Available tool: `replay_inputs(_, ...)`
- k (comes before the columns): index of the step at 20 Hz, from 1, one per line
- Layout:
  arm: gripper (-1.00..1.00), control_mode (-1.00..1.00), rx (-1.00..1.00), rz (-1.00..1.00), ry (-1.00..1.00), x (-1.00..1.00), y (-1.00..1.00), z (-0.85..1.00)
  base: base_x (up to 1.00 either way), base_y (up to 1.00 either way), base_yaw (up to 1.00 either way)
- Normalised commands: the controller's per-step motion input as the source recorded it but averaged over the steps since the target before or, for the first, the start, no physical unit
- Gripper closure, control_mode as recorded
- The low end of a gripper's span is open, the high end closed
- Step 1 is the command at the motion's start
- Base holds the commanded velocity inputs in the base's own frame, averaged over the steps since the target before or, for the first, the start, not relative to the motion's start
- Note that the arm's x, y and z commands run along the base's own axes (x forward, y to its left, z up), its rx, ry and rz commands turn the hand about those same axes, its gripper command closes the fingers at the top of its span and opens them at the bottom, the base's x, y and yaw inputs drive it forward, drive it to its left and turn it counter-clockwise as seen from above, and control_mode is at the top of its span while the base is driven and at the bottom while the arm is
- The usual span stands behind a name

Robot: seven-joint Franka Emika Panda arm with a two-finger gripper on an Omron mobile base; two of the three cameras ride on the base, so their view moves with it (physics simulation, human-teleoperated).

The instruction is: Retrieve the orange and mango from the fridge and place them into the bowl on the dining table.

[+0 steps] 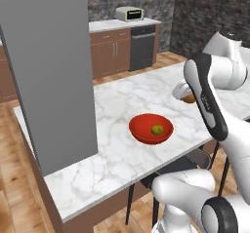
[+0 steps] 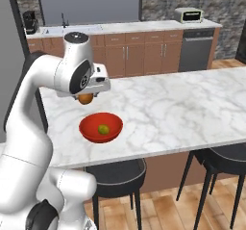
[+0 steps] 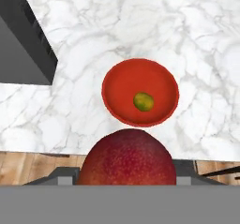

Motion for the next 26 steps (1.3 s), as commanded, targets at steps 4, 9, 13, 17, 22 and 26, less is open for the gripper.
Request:
replay_inputs(4,1.0,-1.0,-0.02,-0.08,0.03,0.09,0.0,-0.33,0.0,0.0,0.0)
replay_inputs(9,1.0,-1.0,0.0,0.0,0.12,0.43,0.02,-0.41,0.0,0.0,0.0)
replay_inputs(13,1.0,-1.0,0.0,0.0,0.08,0.58,0.08,-0.41,0.0,0.0,0.0)
replay_inputs(17,1.0,-1.0,0.0,0.0,0.06,0.6,0.14,-0.44,0.0,0.0,0.0)
replay_inputs(22,1.0,-1.0,-0.02,0.0,0.04,0.44,0.18,-0.45,0.0,0.0,0.0)
replay_inputs(26,1.0,-1.0,-0.02,0.0,0.01,0.31,0.08,-0.36,0.0,0.0,0.0)
